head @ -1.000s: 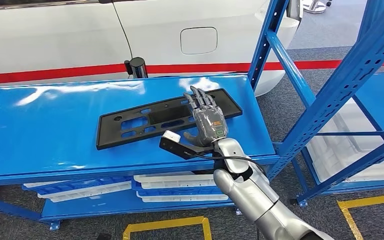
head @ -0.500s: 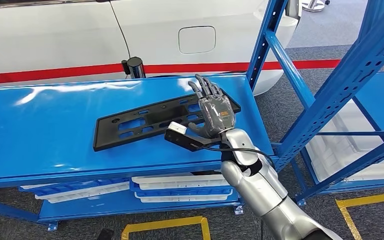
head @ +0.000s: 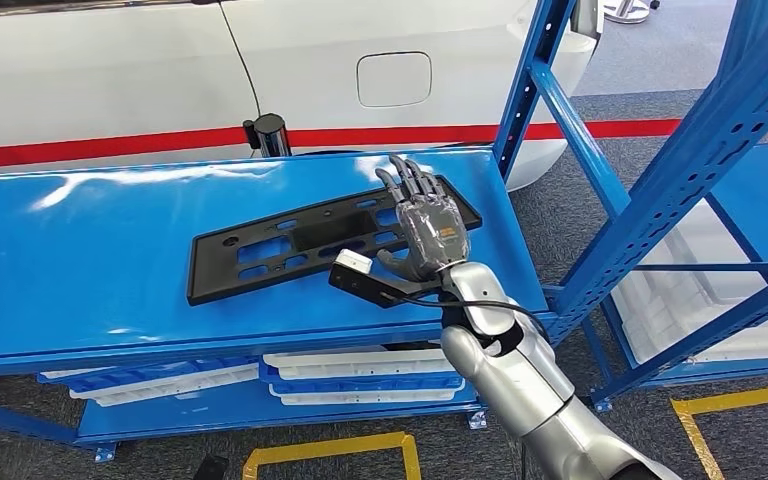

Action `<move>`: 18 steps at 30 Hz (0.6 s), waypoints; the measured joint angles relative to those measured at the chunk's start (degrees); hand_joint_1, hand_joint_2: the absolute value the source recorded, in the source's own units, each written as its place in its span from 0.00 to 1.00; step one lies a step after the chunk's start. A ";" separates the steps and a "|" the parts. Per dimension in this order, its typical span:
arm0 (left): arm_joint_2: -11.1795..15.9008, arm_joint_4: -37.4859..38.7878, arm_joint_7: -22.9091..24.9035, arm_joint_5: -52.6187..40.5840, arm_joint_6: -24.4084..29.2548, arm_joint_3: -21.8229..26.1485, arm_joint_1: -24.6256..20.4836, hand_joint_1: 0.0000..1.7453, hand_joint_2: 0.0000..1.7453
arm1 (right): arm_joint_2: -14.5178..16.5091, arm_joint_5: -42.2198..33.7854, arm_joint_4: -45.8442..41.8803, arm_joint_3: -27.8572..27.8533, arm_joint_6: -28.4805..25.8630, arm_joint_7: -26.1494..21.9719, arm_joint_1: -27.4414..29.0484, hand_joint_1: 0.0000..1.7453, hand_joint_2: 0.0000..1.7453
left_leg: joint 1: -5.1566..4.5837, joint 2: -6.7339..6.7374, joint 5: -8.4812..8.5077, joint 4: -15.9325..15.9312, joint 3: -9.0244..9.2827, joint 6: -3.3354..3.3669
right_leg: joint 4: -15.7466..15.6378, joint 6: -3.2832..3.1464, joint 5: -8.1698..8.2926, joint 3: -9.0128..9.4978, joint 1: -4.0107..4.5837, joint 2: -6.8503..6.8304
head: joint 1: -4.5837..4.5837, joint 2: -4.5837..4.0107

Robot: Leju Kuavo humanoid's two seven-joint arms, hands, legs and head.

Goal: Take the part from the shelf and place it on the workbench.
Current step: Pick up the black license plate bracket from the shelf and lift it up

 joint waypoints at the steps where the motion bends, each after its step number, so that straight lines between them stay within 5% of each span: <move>1: 0.00 0.00 0.01 -0.01 0.00 -0.01 -0.01 0.00 0.00 | 0.02 0.01 0.02 0.01 -0.02 -0.01 0.02 0.00 1.00 | 0.00 0.00 0.00 0.00 0.00 0.00 | 0.00 0.00 0.00 0.00 0.00 0.00 | 0.00 0.00; 10: -0.02 -0.03 0.04 -0.13 0.00 -0.04 -0.19 0.00 0.00 | 1.36 1.08 0.79 0.85 -0.09 -1.04 0.68 0.00 1.00 | 0.01 0.03 -0.02 0.00 -0.01 -0.01 | 0.00 -0.01 -0.01 -0.02 0.03 0.03 | -0.01 0.00; 18: -0.49 -0.15 0.04 -0.44 0.09 -0.04 -0.47 0.00 0.00 | 6.43 2.03 5.80 4.45 0.60 -3.23 0.69 0.00 1.00 | 0.05 0.08 -0.03 0.00 -0.02 -0.02 | 0.01 -0.05 -0.04 -0.04 0.08 0.07 | -0.01 0.00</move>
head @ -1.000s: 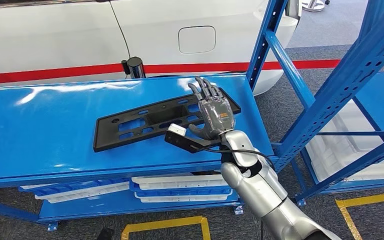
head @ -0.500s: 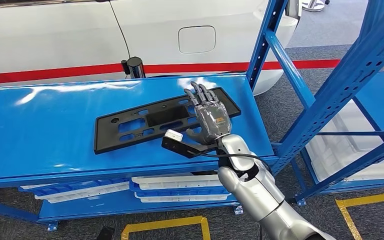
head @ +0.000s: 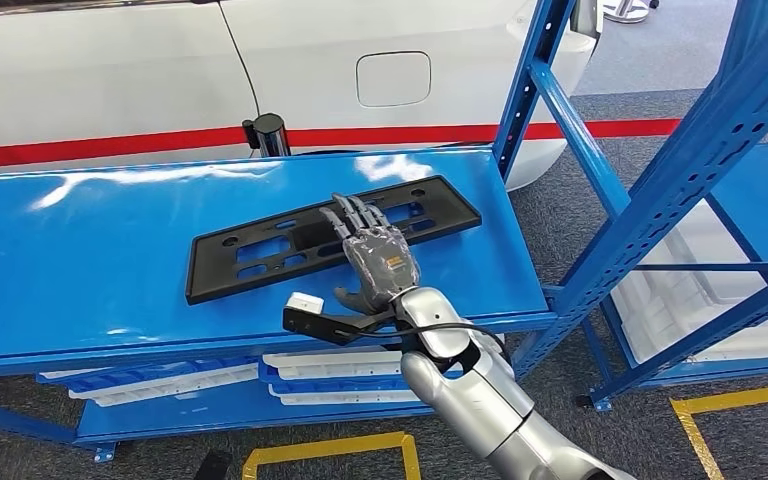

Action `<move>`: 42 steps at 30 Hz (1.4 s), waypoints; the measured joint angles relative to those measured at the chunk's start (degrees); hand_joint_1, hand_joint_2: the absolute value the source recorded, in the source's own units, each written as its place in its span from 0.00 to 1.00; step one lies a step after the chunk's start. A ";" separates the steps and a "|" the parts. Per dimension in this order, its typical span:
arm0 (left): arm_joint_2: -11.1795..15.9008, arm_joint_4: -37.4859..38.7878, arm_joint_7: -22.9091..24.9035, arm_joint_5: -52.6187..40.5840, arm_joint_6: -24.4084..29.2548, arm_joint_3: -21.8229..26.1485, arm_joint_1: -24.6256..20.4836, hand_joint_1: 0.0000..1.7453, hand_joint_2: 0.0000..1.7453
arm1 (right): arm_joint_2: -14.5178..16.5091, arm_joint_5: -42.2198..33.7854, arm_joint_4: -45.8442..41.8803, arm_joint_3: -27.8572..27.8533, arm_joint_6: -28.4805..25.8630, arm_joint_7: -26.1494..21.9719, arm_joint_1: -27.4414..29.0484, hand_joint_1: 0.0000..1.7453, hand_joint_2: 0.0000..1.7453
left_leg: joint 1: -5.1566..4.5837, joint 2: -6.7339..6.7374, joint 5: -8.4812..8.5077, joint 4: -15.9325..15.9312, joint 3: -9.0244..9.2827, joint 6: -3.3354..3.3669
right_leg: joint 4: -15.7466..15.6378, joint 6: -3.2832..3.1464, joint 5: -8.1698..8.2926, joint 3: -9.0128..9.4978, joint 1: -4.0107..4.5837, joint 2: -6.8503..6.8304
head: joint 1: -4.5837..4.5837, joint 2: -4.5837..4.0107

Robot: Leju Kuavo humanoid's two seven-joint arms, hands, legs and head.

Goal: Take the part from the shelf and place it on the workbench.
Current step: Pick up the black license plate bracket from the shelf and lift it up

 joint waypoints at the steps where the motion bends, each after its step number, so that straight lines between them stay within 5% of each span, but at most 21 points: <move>1: -0.08 0.00 -0.01 -0.03 -0.01 0.00 -0.06 0.00 0.00 | 0.47 0.04 0.70 0.30 -0.06 -0.17 -0.14 0.00 1.00 | 0.00 0.00 0.00 0.00 0.00 0.00 | 0.00 0.00 0.00 0.00 0.00 0.00 | 0.00 0.00; 22: -0.84 -0.28 -0.41 0.40 0.29 0.51 -0.85 0.00 0.00 | 4.81 2.80 11.39 1.35 -4.49 0.16 -5.29 0.00 1.00 | 0.01 0.13 0.00 0.00 0.00 0.00 | 0.02 0.00 0.00 -0.01 0.01 0.07 | 0.00 0.00; 30: -0.91 -0.28 -0.90 1.72 1.30 2.66 -0.74 0.00 0.00 | 7.92 6.91 19.67 1.54 -6.64 4.55 -9.60 0.00 1.00 | 0.02 0.20 0.00 0.00 0.02 -0.01 | 0.02 0.00 0.00 -0.01 0.02 0.10 | 0.00 0.00; 42: -0.88 -0.28 -1.07 1.64 1.16 4.51 -0.70 0.00 0.00 | 8.25 9.83 28.44 0.57 -7.22 9.24 -11.34 0.00 1.00 | 0.02 0.22 -0.03 0.00 0.05 -0.03 | 0.02 -0.01 0.00 0.00 0.02 0.10 | 0.00 0.00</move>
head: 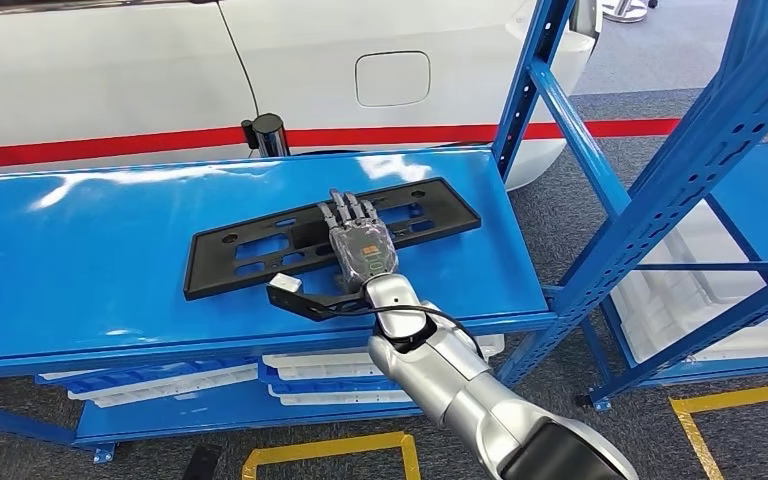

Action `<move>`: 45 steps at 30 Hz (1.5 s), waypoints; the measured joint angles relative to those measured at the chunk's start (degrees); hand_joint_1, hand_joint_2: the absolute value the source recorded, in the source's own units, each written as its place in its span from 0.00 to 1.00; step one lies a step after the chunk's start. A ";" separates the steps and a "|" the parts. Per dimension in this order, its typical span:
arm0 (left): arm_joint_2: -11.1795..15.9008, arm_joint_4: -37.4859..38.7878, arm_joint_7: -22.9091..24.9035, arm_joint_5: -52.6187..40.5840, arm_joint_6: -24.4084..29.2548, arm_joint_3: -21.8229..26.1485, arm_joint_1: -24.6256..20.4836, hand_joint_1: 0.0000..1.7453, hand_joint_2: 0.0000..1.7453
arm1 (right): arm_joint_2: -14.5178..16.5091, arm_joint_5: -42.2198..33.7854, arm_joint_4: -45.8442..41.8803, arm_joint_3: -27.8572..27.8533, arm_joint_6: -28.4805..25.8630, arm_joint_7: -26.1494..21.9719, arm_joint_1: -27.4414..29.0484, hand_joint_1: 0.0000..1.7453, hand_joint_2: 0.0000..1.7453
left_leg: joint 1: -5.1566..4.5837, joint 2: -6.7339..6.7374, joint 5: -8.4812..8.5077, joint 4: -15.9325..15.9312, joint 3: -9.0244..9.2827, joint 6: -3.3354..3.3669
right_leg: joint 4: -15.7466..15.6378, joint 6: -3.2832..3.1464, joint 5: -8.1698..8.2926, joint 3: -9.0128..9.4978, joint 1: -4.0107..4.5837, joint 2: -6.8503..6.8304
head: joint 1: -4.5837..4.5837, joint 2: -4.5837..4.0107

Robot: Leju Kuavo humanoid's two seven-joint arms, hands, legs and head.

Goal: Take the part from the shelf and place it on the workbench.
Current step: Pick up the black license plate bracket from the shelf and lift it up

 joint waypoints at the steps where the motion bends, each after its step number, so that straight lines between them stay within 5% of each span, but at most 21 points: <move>1: 0.01 0.00 0.00 0.01 0.01 0.14 0.02 0.00 0.00 | 0.06 0.34 0.42 -0.02 0.09 0.23 -0.15 0.00 1.00 | 0.00 0.00 0.00 0.00 0.01 0.00 | 0.00 0.00 0.00 0.01 0.00 0.00 | 0.00 0.00; 2: 0.03 0.00 0.00 0.01 0.02 0.27 0.05 0.00 0.00 | 0.11 0.74 0.76 -0.02 0.14 0.49 -0.26 0.01 1.00 | 0.00 0.00 -0.01 0.00 0.02 0.00 | 0.00 0.00 0.00 0.02 0.00 0.00 | 0.00 0.00; 3: 0.04 0.00 0.00 0.02 0.02 0.37 0.09 0.00 0.00 | 0.18 1.10 1.06 0.00 0.22 0.79 -0.34 0.18 1.00 | 0.00 0.00 -0.01 0.00 0.03 -0.01 | 0.00 -0.01 -0.01 0.03 0.00 0.00 | 0.00 0.00; 6: 0.04 0.00 -0.01 0.14 0.19 0.66 0.29 0.00 0.00 | 0.32 2.44 1.81 0.09 0.51 2.02 -0.41 0.88 1.00 | 0.00 0.00 -0.01 0.00 0.11 -0.01 | 0.00 -0.02 -0.02 0.10 0.00 0.00 | 0.01 0.00; 8: 0.02 0.00 -0.16 0.43 0.37 0.96 0.53 0.00 0.00 | 0.29 3.37 2.31 0.16 0.50 2.79 -0.40 0.99 1.00 | 0.00 0.00 -0.01 0.00 0.15 -0.01 | 0.00 -0.03 -0.03 0.14 0.00 0.00 | 0.01 0.00; 30: -1.39 0.00 -8.67 6.07 -1.10 7.26 3.00 0.00 0.00 | -0.30 9.57 2.57 -1.67 -6.32 -0.36 0.26 0.99 1.00 | 0.01 0.00 -0.02 0.00 0.04 -0.01 | 0.00 -0.04 -0.03 0.07 0.01 0.02 | 0.01 0.00; 38: -2.51 0.00 -16.64 8.96 -4.07 10.77 3.85 0.00 0.00 | -1.40 12.02 -9.00 -5.74 -8.28 -4.47 1.84 0.99 1.00 | 0.01 -0.01 -0.02 0.00 0.01 -0.01 | 0.00 -0.04 -0.03 0.01 0.01 0.02 | 0.00 0.00; 41: -2.63 -0.01 -21.35 9.61 -11.27 11.63 3.83 0.00 0.00 | -2.44 11.66 -15.57 -7.74 -8.49 -6.54 3.92 0.99 1.00 | 0.00 -0.04 -0.01 0.01 -0.01 -0.01 | 0.00 -0.04 -0.03 -0.02 0.01 0.00 | 0.00 0.00; 45: -2.65 -0.03 -26.06 9.27 -19.26 12.01 3.16 0.00 1.00 | -5.55 10.46 -32.84 -11.03 -4.69 -9.88 9.13 0.95 1.00 | -0.01 -0.08 -0.02 0.01 -0.07 0.00 | 0.00 -0.03 -0.03 -0.05 0.01 -0.02 | 0.01 0.00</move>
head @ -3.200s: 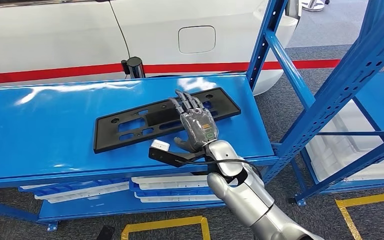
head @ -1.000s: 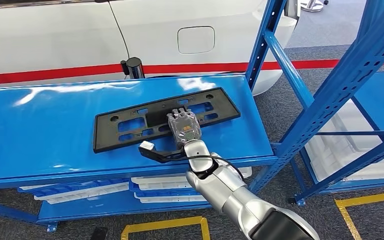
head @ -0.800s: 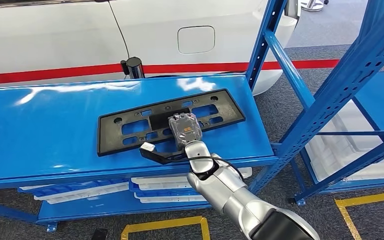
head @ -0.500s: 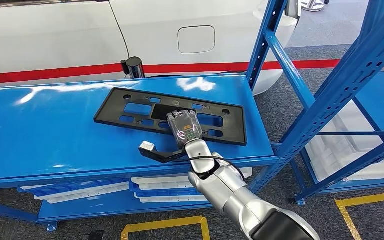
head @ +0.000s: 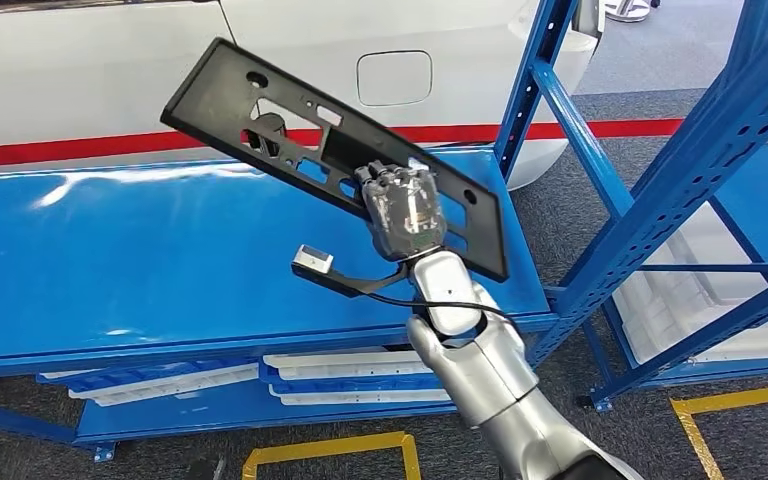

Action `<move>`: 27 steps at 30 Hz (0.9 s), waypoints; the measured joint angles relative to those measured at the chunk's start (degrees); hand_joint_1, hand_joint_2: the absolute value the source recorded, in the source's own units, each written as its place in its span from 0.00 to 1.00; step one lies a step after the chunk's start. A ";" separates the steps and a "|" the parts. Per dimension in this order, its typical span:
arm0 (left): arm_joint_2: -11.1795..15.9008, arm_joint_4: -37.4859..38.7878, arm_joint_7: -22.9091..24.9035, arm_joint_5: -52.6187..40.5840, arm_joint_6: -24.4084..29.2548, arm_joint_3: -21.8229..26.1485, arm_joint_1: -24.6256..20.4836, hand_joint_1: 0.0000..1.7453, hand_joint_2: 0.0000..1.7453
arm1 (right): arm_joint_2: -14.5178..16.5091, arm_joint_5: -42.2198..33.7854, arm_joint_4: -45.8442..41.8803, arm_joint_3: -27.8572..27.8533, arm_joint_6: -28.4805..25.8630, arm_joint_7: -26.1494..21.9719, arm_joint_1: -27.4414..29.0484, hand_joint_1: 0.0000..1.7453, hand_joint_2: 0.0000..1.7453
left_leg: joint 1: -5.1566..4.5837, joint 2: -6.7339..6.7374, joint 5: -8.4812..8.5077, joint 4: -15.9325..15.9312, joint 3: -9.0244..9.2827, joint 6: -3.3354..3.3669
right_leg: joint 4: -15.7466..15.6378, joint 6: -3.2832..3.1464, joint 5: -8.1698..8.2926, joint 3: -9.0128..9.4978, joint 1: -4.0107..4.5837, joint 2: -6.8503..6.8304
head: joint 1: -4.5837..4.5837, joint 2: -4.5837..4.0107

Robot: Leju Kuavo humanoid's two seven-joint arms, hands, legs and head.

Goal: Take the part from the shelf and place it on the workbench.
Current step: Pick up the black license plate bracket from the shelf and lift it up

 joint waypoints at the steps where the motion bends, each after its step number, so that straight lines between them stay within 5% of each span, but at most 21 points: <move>1: 0.03 -0.01 -0.11 -0.39 -0.38 0.00 -0.32 0.00 1.00 | -0.92 -0.34 -4.49 -0.88 1.08 -0.46 1.27 0.94 1.00 | 0.00 0.00 -0.02 0.00 -0.01 0.01 | 0.00 0.00 0.00 0.00 0.00 0.00 | 0.00 0.00; 11: 0.34 -0.17 0.40 -2.13 -1.90 0.01 -2.29 0.00 1.00 | -7.62 -3.91 -31.89 -7.41 3.34 -2.23 10.54 0.88 1.00 | -0.01 0.09 -0.19 0.00 0.08 0.03 | -0.01 0.13 -0.09 0.02 -0.01 0.05 | -0.01 0.00; 27: 0.15 -0.17 0.55 -2.05 -1.33 0.66 -2.19 0.00 1.00 | -8.36 -6.65 -41.33 -9.39 3.25 -5.19 17.82 0.85 1.00 | 0.01 0.08 -0.19 -0.01 0.06 0.03 | 0.00 0.13 -0.12 0.03 -0.01 0.05 | 0.00 0.00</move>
